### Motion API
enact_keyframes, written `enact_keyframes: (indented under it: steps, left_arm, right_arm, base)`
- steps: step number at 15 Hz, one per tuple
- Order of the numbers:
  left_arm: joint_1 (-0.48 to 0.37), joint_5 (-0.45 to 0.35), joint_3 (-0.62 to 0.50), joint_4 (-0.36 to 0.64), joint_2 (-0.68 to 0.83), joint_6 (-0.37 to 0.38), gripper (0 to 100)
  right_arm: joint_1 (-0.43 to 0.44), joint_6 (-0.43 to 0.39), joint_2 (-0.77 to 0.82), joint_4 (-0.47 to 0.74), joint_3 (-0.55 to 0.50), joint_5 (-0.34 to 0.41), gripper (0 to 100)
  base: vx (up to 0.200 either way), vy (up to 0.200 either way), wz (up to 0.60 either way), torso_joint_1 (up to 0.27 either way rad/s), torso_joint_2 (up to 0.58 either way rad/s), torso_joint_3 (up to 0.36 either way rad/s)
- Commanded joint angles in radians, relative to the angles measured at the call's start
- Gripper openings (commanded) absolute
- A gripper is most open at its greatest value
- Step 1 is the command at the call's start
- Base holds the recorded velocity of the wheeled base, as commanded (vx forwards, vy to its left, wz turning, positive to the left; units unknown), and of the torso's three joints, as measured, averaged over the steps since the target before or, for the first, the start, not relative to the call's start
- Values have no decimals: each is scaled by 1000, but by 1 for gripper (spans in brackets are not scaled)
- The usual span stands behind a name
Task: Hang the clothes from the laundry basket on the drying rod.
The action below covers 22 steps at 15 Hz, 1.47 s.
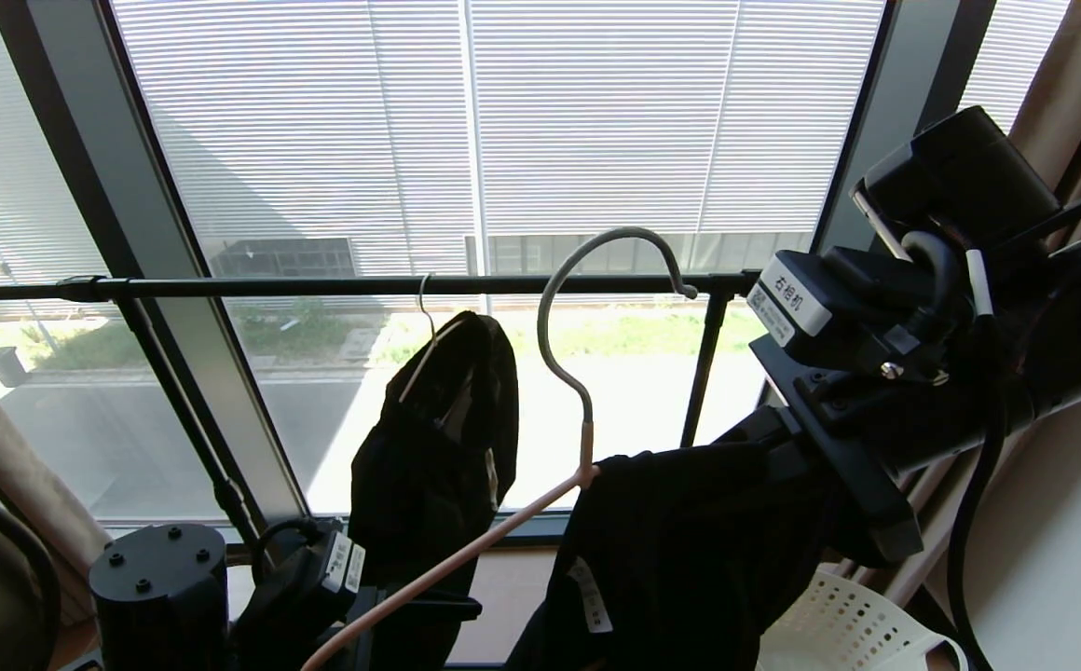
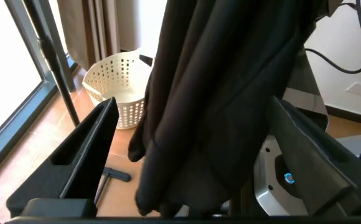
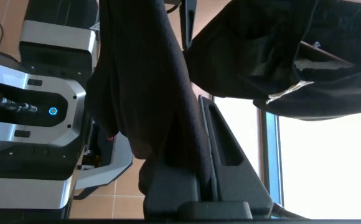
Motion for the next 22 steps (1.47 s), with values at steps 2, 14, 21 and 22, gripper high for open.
enact_keyframes:
  steps: [2, 14, 21, 22]
  left_arm:
    - [-13, 0, 0, -1, 1, -2, 100]
    - [-16, 1, 0, -1, -29, -39, 0]
    - [47, 0, -4, -1, -35, -37, 0]
    - [64, 0, -10, -1, -35, -37, 0]
  right_arm:
    - [11, 0, 12, -3, -4, -1, 0]
    - [40, 4, 22, -27, -4, 1, 0]
    - [-50, 4, -17, -27, 15, 6, 0]
    - [-75, 4, -25, -29, 27, 7, 0]
  base:
    - [0, 0, 0, 0, 0, 0]
    - [0, 0, 0, 0, 0, 0]
    - [0, 0, 0, 0, 0, 0]
    - [0, 0, 0, 0, 0, 0]
